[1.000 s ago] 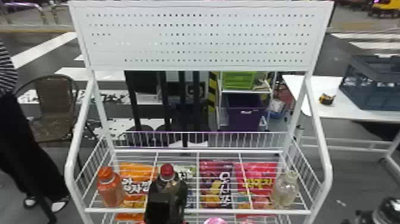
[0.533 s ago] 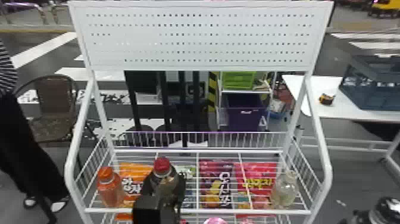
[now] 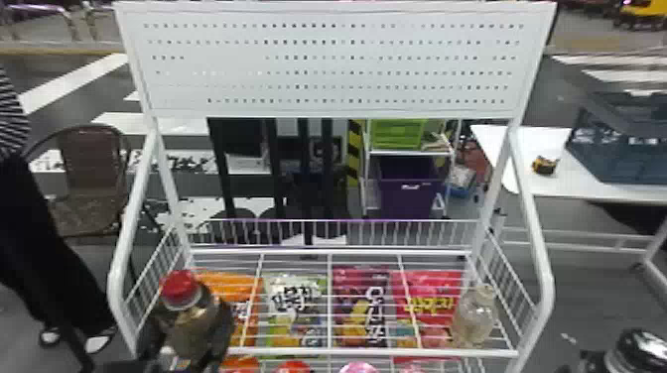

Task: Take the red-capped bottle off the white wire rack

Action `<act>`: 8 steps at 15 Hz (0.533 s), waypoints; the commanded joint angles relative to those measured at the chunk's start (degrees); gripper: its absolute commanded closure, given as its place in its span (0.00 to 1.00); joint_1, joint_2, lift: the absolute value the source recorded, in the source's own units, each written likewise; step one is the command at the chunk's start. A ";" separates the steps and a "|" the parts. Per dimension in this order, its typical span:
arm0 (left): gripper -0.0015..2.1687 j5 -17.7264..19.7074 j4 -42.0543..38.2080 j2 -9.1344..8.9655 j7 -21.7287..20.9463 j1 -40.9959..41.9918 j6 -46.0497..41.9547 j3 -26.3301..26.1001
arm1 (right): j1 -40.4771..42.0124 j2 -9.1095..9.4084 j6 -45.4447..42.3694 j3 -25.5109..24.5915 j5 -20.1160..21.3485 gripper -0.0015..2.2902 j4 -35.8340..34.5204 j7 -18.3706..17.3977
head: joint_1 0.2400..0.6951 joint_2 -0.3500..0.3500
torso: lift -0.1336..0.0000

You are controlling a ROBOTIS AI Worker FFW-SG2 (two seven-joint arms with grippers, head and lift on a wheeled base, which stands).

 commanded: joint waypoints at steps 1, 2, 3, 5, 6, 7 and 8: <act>0.84 0.89 -0.40 -0.30 -1.09 3.23 -1.57 5.98 | 0.02 0.05 -0.28 -0.01 -0.08 0.53 0.26 0.01 | 0.57 0.50 | 1.00; 0.84 1.76 -0.31 -0.57 -1.26 4.11 -3.15 7.83 | 0.02 0.05 -0.28 0.08 -0.08 0.53 0.26 0.01 | 0.57 0.50 | 1.00; 0.84 2.20 -0.13 -0.65 -1.62 4.90 -4.03 9.76 | 0.02 0.05 -0.45 0.26 0.01 0.53 0.26 0.01 | 0.57 0.50 | 1.00; 0.84 2.99 0.04 -1.36 -1.97 5.96 -4.91 13.01 | 0.20 0.05 -0.45 0.34 0.01 0.53 -0.09 0.01 | 0.57 0.50 | 1.00; 0.84 4.05 0.31 -1.71 -2.41 6.40 -7.02 14.33 | 0.20 0.05 -0.45 0.43 0.01 0.53 -0.26 -0.08 | 0.57 0.50 | 1.00; 0.84 4.22 0.13 -1.71 -2.49 6.75 -7.20 14.95 | 0.37 0.05 -0.45 0.34 0.09 0.53 -0.35 0.01 | 0.57 0.50 | 1.00; 0.84 4.22 -0.04 -1.71 -2.49 6.75 -7.20 14.95 | 0.37 0.05 -0.45 0.52 0.09 0.53 -0.44 0.01 | 0.57 0.50 | 1.00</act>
